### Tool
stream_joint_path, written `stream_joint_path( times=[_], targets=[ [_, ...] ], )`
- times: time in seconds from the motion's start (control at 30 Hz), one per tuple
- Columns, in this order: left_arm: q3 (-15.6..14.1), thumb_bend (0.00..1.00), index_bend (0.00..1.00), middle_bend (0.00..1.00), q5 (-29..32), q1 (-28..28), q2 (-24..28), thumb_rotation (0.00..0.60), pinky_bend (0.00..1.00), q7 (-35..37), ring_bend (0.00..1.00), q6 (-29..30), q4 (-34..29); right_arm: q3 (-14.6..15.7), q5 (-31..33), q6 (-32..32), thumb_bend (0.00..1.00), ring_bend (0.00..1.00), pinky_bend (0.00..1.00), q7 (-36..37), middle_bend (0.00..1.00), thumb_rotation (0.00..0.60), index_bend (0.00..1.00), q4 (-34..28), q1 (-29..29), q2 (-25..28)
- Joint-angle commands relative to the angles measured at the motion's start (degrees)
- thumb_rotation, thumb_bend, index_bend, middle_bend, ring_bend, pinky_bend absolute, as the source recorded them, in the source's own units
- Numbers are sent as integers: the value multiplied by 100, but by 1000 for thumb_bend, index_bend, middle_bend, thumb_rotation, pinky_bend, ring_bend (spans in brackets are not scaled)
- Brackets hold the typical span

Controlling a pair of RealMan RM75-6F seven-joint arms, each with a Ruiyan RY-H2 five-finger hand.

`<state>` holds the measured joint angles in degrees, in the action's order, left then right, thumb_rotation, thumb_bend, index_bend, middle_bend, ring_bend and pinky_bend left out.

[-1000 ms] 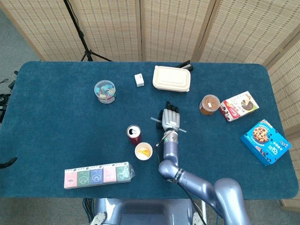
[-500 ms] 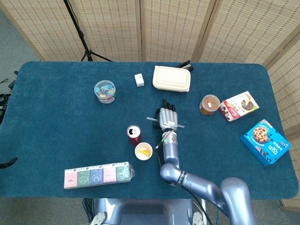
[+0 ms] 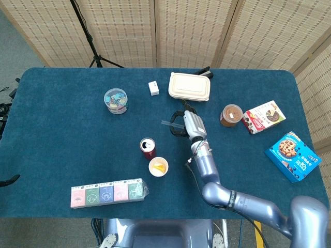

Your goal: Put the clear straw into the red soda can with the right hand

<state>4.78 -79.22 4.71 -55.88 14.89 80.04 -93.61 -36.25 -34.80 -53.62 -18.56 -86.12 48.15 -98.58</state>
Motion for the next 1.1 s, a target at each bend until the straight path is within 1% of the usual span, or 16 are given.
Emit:
stream_joint_path(
  times=[0.03, 0.2, 0.4, 0.5, 0.6, 0.7, 0.83, 1.1],
  targets=[
    [7, 0, 0, 0, 22, 7, -9, 600, 0, -15, 0, -13, 5, -239, -151, 372, 484, 0, 0, 669, 0, 600, 580, -886, -469, 727],
    [36, 0, 0, 0, 62, 32, -39, 600, 0, -53, 0, -29, 19, -348, -329, 613, 485, 0, 0, 1305, 0, 600, 583, -1294, -650, 1126],
    [25, 0, 0, 0, 64, 65, -102, 600, 0, -228, 0, -59, 21, -434, -435, 790, 482, 0, 0, 1962, 0, 600, 586, -1670, -725, 1444],
    [25, 0, 0, 0, 80, 44, -87, 600, 0, -257, 0, -27, -4, -534, -512, 996, 482, 0, 0, 2388, 0, 600, 586, -2000, -794, 1652],
    [11, 0, 0, 0, 135, 35, -49, 600, 0, -370, 0, -55, -26, -699, -601, 1229, 482, 0, 0, 2916, 0, 600, 587, -2414, -853, 1836],
    [12, 0, 0, 0, 140, 43, -40, 600, 0, -399, 0, -67, -56, -729, -671, 1299, 482, 0, 0, 3160, 0, 600, 587, -2622, -829, 1931],
    [3, 0, 0, 0, 98, 32, -23, 600, 0, -389, 0, -35, -71, -666, -768, 1231, 482, 0, 0, 3296, 0, 600, 588, -2689, -662, 1908],
    [-60, 0, 0, 0, -66, 26, 14, 600, 0, -306, 0, -17, -103, -470, -565, 954, 482, 0, 0, 3580, 0, 600, 589, -2484, -145, 1460]
  ],
)
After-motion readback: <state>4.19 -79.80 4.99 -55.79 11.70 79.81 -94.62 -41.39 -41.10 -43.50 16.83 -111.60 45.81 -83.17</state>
